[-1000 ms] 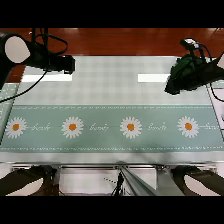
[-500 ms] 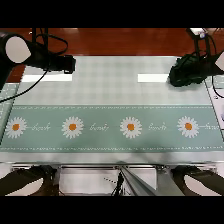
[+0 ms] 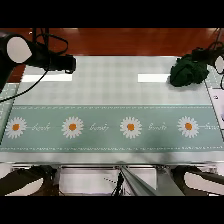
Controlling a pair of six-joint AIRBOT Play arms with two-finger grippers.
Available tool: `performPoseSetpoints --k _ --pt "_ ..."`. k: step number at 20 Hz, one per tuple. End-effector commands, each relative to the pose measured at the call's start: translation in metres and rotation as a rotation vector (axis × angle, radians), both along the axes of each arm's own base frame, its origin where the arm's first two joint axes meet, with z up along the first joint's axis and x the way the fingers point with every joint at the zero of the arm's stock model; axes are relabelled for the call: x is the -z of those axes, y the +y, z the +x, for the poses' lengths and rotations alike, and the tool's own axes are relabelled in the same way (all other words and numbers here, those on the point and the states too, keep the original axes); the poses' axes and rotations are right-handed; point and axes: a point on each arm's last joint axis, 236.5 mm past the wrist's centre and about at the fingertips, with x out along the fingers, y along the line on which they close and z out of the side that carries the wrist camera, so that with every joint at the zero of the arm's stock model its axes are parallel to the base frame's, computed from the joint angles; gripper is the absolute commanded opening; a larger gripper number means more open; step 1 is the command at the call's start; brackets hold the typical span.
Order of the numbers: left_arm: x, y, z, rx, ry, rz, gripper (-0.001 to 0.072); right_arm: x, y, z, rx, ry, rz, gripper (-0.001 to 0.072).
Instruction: Fold the shirts.
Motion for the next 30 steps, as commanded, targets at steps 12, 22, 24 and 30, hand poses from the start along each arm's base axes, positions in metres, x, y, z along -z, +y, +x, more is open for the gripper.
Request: performPoseSetpoints --k 12,22,24,30 --pt "0.007 -0.001 0.002 0.001 0.014 0.005 0.0558 0.157 0.001 0.043 0.169 0.014 0.440 0.0548" --pt "0.004 -0.001 0.001 0.001 0.011 0.004 0.0556 0.082 0.033 0.082 0.075 -0.261 0.455 0.0026" --pt "0.000 -0.001 0.001 0.001 0.004 0.001 0.0556 0.024 0.034 0.077 0.023 -0.342 0.397 0.0025" --pt "-0.047 -0.001 0.000 -0.002 -0.051 -0.024 0.0536 -0.186 0.062 0.014 -0.138 -0.667 0.234 0.0025"
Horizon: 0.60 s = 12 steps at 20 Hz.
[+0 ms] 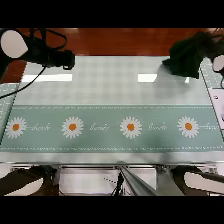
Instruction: Fold the shirts.
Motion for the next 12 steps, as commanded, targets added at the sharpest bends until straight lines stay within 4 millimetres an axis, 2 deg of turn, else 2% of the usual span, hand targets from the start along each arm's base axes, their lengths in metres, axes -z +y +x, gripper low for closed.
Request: performPoseSetpoints --k 1,4,5,7,9,10,12 --pt "-0.041 -0.001 -0.003 0.002 -0.050 -0.031 0.0536 -0.125 0.028 -0.055 -0.047 -0.224 -0.104 0.0025" --pt "-0.109 -0.008 -0.013 0.021 -0.163 -0.114 0.0536 -0.223 0.073 -0.128 -0.123 -0.428 -0.131 0.0025" --pt "-0.130 -0.010 -0.020 0.030 -0.196 -0.142 0.0536 -0.250 0.088 -0.155 -0.154 -0.492 -0.127 0.0025" --pt "-0.170 -0.010 -0.042 0.053 -0.254 -0.195 0.0537 -0.287 0.111 -0.205 -0.216 -0.582 -0.111 0.0025" --pt "-0.200 -0.010 -0.070 0.081 -0.294 -0.240 0.0537 -0.301 0.128 -0.243 -0.277 -0.599 -0.100 0.0025" --pt "-0.212 -0.008 -0.084 0.094 -0.313 -0.259 0.0537 -0.301 0.135 -0.257 -0.304 -0.585 -0.102 0.0025" --pt "-0.227 -0.001 -0.109 0.104 -0.338 -0.271 0.0537 -0.287 0.147 -0.273 -0.359 -0.509 -0.145 0.0025"
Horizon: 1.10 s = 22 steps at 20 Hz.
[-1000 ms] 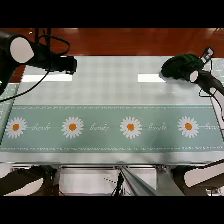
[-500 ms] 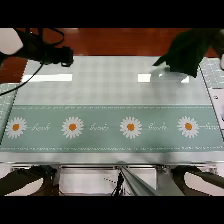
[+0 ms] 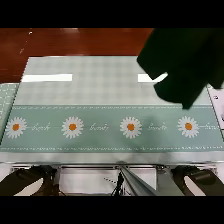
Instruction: Fold the shirts.
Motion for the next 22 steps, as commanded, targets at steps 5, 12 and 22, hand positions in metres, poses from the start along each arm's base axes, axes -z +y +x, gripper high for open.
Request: performPoseSetpoints --k 5,12,22 --pt "-0.019 0.015 -0.069 0.041 0.026 -0.003 0.0537 0.111 0.085 -0.021 -0.258 0.448 -0.212 0.0025" --pt "0.012 0.013 -0.062 0.042 0.115 0.030 0.0536 0.310 0.290 -0.008 -0.648 0.873 -0.439 0.0026" --pt "0.090 0.010 -0.047 0.036 0.310 0.110 0.0536 0.358 0.252 0.038 -0.484 0.938 -0.572 0.0539"
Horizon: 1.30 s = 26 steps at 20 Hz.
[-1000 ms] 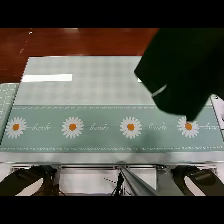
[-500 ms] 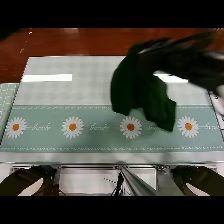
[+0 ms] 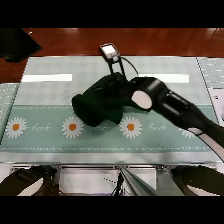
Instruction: Fold the shirts.
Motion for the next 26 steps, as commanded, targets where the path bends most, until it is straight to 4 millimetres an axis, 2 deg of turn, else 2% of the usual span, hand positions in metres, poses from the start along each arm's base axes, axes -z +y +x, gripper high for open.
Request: performPoseSetpoints --k 1,3,4,6,8,10,12,15,16,17,21,24,25,26 --pt "0.058 -0.001 0.004 0.012 0.133 0.065 0.0536 -0.025 -0.085 0.029 0.106 -0.104 -0.173 0.0538" --pt "0.112 -0.002 0.004 0.016 0.244 0.104 0.0518 -0.046 -0.180 0.044 0.264 -0.143 -0.338 0.0535" --pt "0.140 -0.002 0.001 0.017 0.300 0.117 0.0470 -0.053 -0.230 0.046 0.347 -0.138 -0.420 0.0535" --pt "0.201 -0.002 -0.013 0.021 0.433 0.137 0.0468 -0.051 -0.315 0.042 0.482 -0.061 -0.520 0.0537" --pt "0.259 0.004 -0.035 0.012 0.559 0.163 0.0468 -0.037 -0.376 0.033 0.583 0.052 -0.508 0.0539" --pt "0.301 0.005 -0.059 0.008 0.675 0.112 0.0468 -0.020 -0.412 0.026 0.661 0.149 -0.383 0.0539" --pt "0.317 0.004 -0.062 -0.035 0.717 0.010 0.0467 -0.007 -0.427 0.020 0.721 0.223 -0.216 0.0539" --pt "0.315 -0.006 -0.037 -0.060 0.657 -0.188 0.0468 0.012 -0.434 0.014 0.745 0.271 -0.080 0.0539" --pt "0.314 -0.010 -0.029 -0.072 0.649 -0.251 0.0515 0.020 -0.435 0.012 0.751 0.285 -0.077 0.0539" --pt "0.318 -0.011 -0.025 -0.081 0.654 -0.272 0.0625 0.030 -0.434 0.009 0.747 0.308 -0.080 0.0539" --pt "0.352 -0.008 -0.013 -0.131 0.708 -0.262 0.0623 0.060 -0.424 0.003 0.725 0.386 -0.055 0.0539" --pt "0.372 -0.008 0.004 -0.182 0.701 -0.277 0.0620 0.068 -0.422 0.004 0.723 0.411 -0.042 0.0539" --pt "0.379 -0.006 0.011 -0.202 0.690 -0.276 0.0603 0.069 -0.420 0.007 0.723 0.411 -0.028 0.0539" --pt "0.386 -0.005 0.015 -0.218 0.690 -0.278 0.0441 0.070 -0.419 0.009 0.724 0.412 -0.018 0.0539"
